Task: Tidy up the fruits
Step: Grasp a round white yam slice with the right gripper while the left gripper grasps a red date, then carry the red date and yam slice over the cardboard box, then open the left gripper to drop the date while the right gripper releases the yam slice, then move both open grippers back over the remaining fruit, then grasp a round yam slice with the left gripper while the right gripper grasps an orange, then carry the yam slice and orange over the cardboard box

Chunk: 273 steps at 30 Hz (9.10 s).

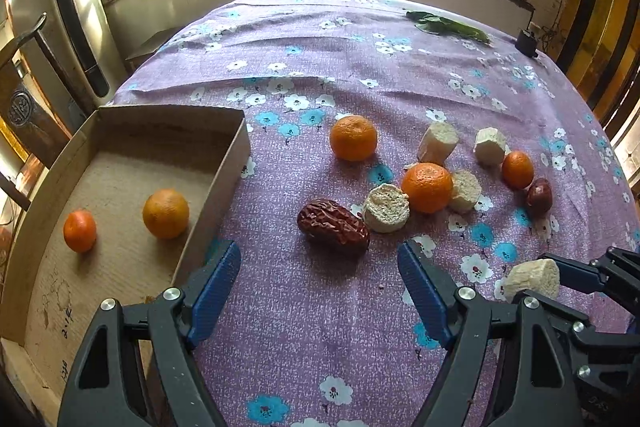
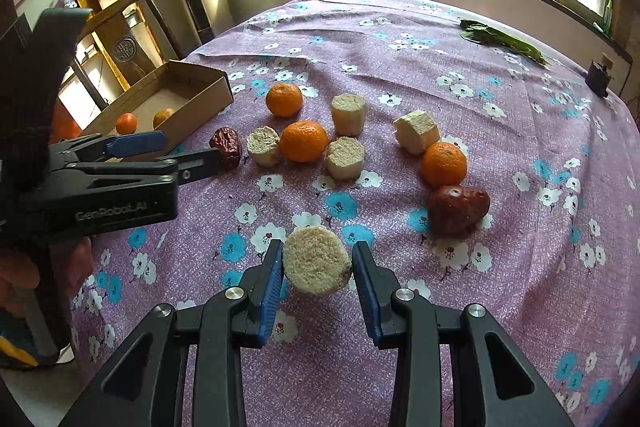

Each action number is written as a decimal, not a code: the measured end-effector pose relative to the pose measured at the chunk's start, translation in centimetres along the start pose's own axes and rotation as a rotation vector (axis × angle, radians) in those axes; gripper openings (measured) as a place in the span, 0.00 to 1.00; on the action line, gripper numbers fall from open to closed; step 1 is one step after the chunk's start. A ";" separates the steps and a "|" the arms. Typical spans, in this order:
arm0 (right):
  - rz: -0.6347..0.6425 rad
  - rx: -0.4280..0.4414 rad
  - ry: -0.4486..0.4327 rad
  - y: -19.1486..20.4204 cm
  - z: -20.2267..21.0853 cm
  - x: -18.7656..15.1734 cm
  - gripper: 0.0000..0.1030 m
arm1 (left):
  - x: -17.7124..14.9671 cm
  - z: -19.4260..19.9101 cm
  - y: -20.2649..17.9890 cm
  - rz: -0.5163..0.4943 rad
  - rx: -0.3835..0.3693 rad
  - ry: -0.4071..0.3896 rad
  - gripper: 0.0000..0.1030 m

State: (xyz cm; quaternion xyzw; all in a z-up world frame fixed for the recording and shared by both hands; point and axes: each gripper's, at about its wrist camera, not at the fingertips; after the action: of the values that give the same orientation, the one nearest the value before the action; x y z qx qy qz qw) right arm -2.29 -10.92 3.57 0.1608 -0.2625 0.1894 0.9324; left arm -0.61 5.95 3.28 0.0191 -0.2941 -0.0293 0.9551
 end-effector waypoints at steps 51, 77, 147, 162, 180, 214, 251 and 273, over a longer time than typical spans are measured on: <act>0.145 0.080 -0.030 8.6 -0.4 2.5 0.37 | -4.0 7.3 7.8 0.059 0.118 -0.139 0.42; 0.350 0.187 0.035 19.6 -6.6 7.7 0.37 | -6.7 6.4 19.3 0.260 0.203 -0.073 0.42; -0.069 0.010 -0.027 -1.0 1.3 0.7 0.67 | -1.0 2.4 -0.2 -0.003 -0.057 -0.064 0.82; -0.082 0.034 0.000 -2.3 -0.2 1.6 0.68 | 1.4 -3.2 -1.9 -0.050 -0.087 -0.010 0.44; -0.017 0.156 0.073 0.7 -5.2 4.7 0.68 | 0.8 1.2 1.5 0.024 -0.059 -0.099 0.28; -0.040 0.072 -0.031 0.8 -2.3 3.7 0.38 | -1.0 3.6 2.2 0.044 -0.042 -0.107 0.28; 0.149 0.183 -0.058 11.3 -0.3 2.6 0.38 | -6.4 9.0 9.0 0.147 0.126 -0.176 0.28; 0.312 0.255 0.025 19.3 -4.6 4.3 0.38 | -9.4 9.8 18.8 0.341 0.225 -0.152 0.28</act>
State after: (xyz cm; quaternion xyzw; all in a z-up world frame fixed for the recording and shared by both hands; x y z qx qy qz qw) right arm -5.40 8.95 6.10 0.2325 -0.2467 0.3653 0.8670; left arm -13.06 25.15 7.06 0.0732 -0.3658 0.1640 0.9132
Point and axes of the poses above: each gripper's, at about its wrist camera, not at the fingertips, and z roughly against the way its jaws point, y to its left, x to its top, and after that the axes turned 6 degrees about -z, right-handed
